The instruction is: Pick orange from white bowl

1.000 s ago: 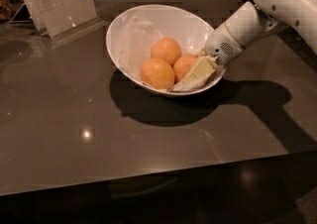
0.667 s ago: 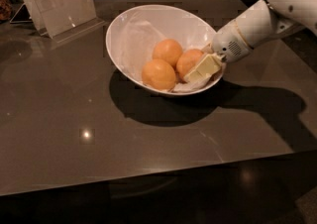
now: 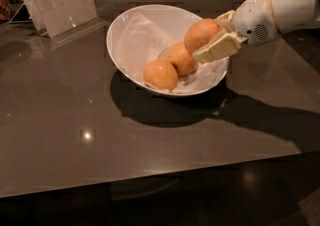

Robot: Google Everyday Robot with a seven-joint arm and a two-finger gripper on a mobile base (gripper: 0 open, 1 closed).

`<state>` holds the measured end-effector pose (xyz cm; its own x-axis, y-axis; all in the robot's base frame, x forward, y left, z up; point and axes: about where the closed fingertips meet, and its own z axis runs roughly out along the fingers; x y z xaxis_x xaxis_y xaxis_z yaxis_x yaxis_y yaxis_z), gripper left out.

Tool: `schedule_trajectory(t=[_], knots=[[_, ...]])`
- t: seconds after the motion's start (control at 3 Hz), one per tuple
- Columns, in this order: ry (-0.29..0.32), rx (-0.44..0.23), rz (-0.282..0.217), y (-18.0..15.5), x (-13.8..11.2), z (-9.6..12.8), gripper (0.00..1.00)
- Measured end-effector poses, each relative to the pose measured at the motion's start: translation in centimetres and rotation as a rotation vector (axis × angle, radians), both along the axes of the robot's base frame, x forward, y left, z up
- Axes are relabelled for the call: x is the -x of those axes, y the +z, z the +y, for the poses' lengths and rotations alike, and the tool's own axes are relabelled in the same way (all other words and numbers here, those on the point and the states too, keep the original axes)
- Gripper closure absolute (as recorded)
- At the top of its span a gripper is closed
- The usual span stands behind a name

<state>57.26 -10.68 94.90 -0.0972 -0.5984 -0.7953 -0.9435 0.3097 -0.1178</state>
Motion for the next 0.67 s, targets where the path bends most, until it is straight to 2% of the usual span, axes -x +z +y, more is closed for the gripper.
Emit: schedule_trajectory(t=[0.33,0.67], knots=[[0.013,-0.056,-0.023,1.60,1.31,-0.46,1.00],[0.013,-0.056,-0.023,1.60,1.31,-0.46,1.00]])
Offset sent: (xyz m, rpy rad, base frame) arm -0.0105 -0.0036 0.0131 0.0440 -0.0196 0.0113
